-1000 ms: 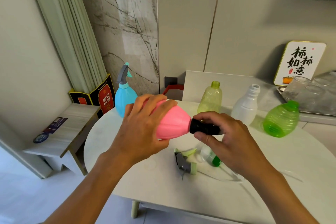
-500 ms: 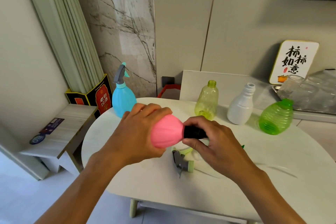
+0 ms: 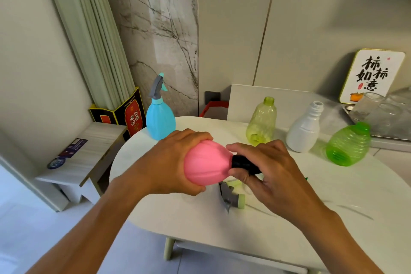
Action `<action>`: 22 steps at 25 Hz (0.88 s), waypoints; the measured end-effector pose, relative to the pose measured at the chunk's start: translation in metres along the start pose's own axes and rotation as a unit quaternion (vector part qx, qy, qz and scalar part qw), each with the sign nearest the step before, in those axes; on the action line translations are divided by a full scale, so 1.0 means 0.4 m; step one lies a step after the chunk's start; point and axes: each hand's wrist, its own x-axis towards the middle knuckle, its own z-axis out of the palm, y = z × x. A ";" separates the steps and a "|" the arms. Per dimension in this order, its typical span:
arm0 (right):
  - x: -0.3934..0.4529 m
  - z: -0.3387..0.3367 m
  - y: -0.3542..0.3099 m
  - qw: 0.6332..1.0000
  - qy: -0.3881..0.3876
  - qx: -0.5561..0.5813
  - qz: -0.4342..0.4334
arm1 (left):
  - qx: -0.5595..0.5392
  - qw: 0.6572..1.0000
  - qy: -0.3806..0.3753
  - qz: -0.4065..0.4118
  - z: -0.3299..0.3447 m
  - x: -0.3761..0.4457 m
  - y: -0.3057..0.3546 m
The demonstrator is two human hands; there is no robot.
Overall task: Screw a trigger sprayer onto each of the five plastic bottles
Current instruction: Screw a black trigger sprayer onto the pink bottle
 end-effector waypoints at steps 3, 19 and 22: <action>0.005 0.004 0.000 0.999 -0.013 0.035 0.040 | 0.009 0.999 0.032 0.002 0.021 0.000 -0.007; 0.030 -0.029 0.040 0.555 0.223 0.667 0.445 | 0.115 0.982 0.153 -0.003 0.166 0.044 0.205; 0.018 -0.068 0.074 0.567 0.189 0.722 0.348 | -0.144 0.988 0.026 -0.042 0.109 0.050 0.208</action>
